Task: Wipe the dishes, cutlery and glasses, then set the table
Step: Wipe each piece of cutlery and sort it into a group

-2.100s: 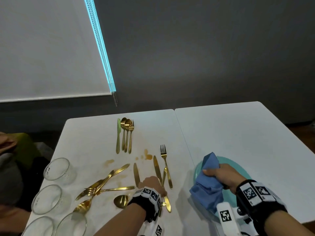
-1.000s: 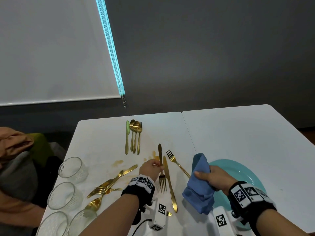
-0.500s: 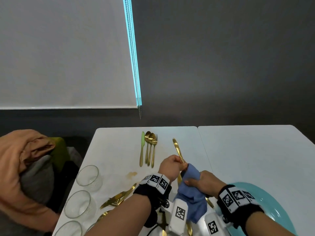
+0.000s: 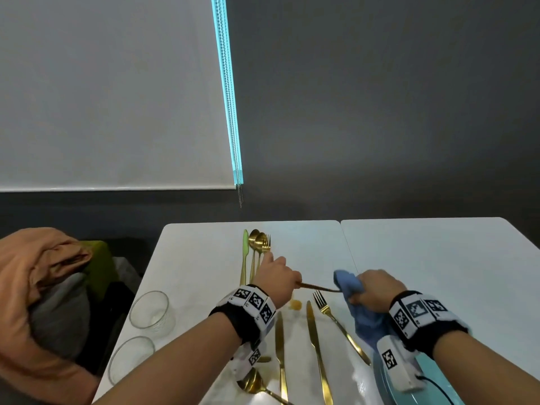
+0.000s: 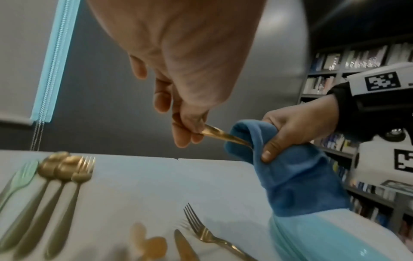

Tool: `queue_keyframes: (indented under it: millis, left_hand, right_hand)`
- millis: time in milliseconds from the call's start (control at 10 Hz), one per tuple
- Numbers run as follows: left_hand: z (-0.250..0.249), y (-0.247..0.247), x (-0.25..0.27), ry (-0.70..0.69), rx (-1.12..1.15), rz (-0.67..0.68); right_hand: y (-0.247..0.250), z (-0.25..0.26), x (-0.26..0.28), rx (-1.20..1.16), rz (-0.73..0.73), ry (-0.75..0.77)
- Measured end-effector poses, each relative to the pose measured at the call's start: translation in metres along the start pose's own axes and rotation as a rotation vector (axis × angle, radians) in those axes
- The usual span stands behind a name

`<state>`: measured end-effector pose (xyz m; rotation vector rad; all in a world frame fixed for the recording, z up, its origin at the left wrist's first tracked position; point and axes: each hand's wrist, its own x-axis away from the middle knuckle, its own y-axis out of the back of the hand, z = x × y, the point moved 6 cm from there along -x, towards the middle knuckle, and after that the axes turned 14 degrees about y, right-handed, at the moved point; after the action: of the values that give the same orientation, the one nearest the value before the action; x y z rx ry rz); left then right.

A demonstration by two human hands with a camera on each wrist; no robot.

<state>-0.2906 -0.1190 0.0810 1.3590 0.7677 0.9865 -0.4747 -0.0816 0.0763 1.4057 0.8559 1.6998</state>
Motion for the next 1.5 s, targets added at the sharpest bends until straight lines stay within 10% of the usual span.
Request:
queue_keyframes:
  millis: [400,500,700,1000,1200,1500]
  left_hand:
    - [0.004,-0.018,-0.011,0.378,0.539,0.279]
    - [0.025,-0.034,-0.007,0.549,0.768,0.347]
    - [-0.028,-0.035,-0.008,0.423,0.972,0.513]
    - [-0.041,-0.075,-0.031,0.556,0.999,0.388]
    - [-0.046,-0.034,-0.01,0.352,0.891,0.568]
    - [-0.013,-0.018,-0.05,0.474,1.131,0.311]
  right_hand:
    - [0.046,-0.062,0.029,-0.676,-0.778,-0.4]
    - [0.03,-0.079,0.022,-0.965,-0.748,-0.371]
    - [-0.017,-0.004,-0.014,-1.475,-0.42,-0.223]
    - [-0.005,0.017,-0.028,-1.314,-0.307,-0.123]
    - [-0.005,-0.002,-0.034,-1.003,-0.287,-0.133]
    - [-0.01,0.017,-0.043,-0.846,-0.076,-0.009]
